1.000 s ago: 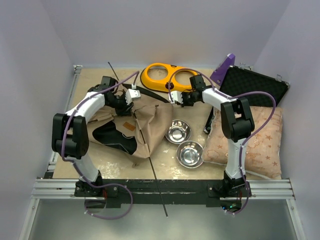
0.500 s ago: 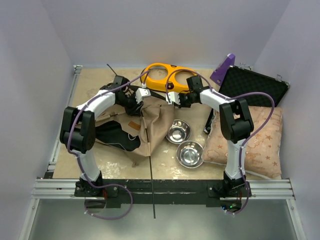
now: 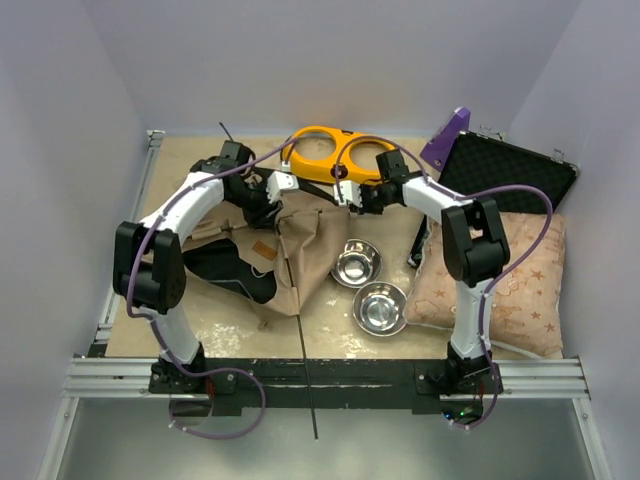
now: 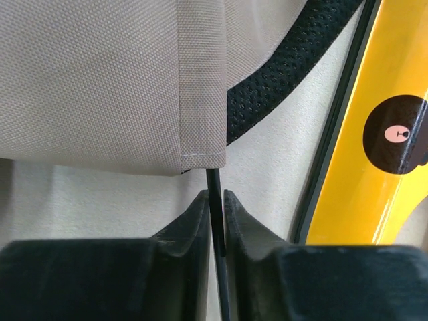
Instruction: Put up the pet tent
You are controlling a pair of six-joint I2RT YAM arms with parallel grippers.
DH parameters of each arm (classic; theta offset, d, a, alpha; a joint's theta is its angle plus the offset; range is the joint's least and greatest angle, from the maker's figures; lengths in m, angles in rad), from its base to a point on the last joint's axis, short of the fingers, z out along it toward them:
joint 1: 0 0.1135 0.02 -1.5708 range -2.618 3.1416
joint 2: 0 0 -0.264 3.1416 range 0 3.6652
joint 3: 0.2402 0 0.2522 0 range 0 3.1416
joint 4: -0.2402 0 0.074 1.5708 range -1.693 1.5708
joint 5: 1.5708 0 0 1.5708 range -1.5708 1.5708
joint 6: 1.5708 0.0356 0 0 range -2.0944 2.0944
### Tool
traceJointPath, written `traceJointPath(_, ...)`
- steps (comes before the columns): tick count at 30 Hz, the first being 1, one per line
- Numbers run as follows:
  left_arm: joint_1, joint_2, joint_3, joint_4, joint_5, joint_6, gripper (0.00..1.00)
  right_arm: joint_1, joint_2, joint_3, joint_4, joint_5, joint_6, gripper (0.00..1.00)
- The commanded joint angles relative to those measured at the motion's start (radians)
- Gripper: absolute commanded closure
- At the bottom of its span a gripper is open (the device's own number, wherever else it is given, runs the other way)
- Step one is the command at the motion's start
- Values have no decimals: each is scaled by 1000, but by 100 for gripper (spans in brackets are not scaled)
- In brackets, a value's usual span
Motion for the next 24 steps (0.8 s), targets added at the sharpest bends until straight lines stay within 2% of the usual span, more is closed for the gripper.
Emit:
traceJointPath(1,40,-52,62,-74,1,46,53,0,-79,43,-9,-63,61,72)
traceJointPath(5,86,-70,118,-122,-7,61,50,-17,-105,51,10,-50,127,48)
traceJointPath(7,95,-88,113,-134,-31,83,49,-34,-113,66,15,-40,179,40)
traceJointPath(12,126,-101,93,-174,-56,107,49,-75,-153,102,-5,-35,420,28)
traceJointPath(17,153,-107,80,-145,-53,118,51,-55,-199,56,-16,-46,618,24)
traceJointPath(24,51,-50,84,-96,-28,73,56,-37,-208,-23,93,-37,1021,23)
